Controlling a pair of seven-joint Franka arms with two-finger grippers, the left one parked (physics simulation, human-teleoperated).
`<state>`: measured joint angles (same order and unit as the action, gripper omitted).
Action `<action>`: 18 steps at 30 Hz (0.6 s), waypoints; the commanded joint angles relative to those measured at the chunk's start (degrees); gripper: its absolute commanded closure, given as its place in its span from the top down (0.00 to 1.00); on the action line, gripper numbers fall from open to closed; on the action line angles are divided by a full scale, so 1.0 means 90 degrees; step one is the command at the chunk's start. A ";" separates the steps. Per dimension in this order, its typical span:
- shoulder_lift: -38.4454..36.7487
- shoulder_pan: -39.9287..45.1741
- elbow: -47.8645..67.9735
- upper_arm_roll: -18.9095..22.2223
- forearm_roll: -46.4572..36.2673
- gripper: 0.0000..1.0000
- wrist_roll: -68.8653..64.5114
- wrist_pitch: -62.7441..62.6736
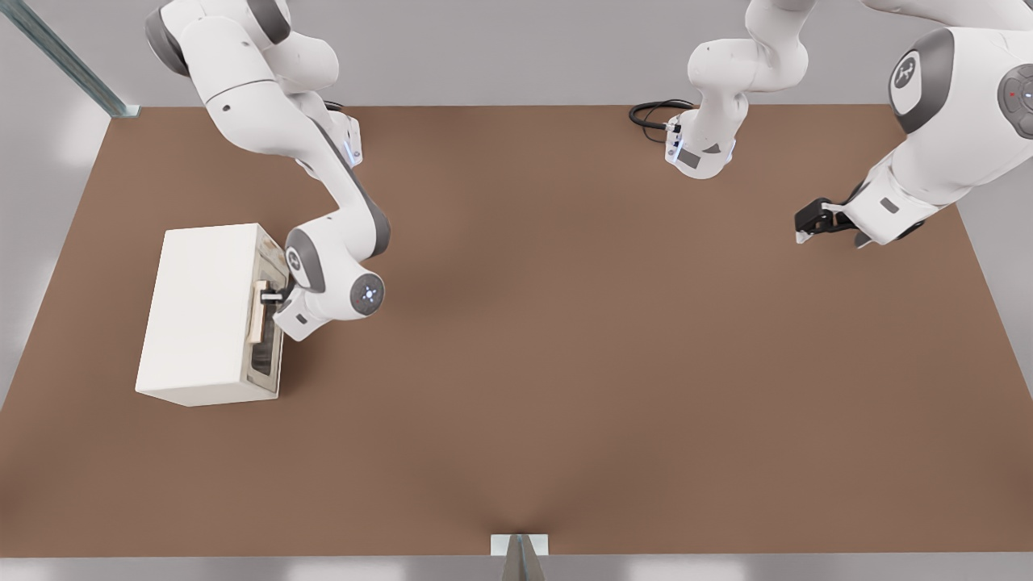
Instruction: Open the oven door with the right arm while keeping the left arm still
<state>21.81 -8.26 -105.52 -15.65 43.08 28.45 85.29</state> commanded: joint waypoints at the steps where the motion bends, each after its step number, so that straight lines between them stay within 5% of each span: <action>1: 0.0008 0.0000 -0.0033 0.0000 0.0457 0.21 0.2200 0.0133; 18: 0.0291 0.0117 -0.0053 0.0020 0.1200 0.21 0.1868 0.0221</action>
<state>24.59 -7.24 -106.04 -15.47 53.68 40.36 87.10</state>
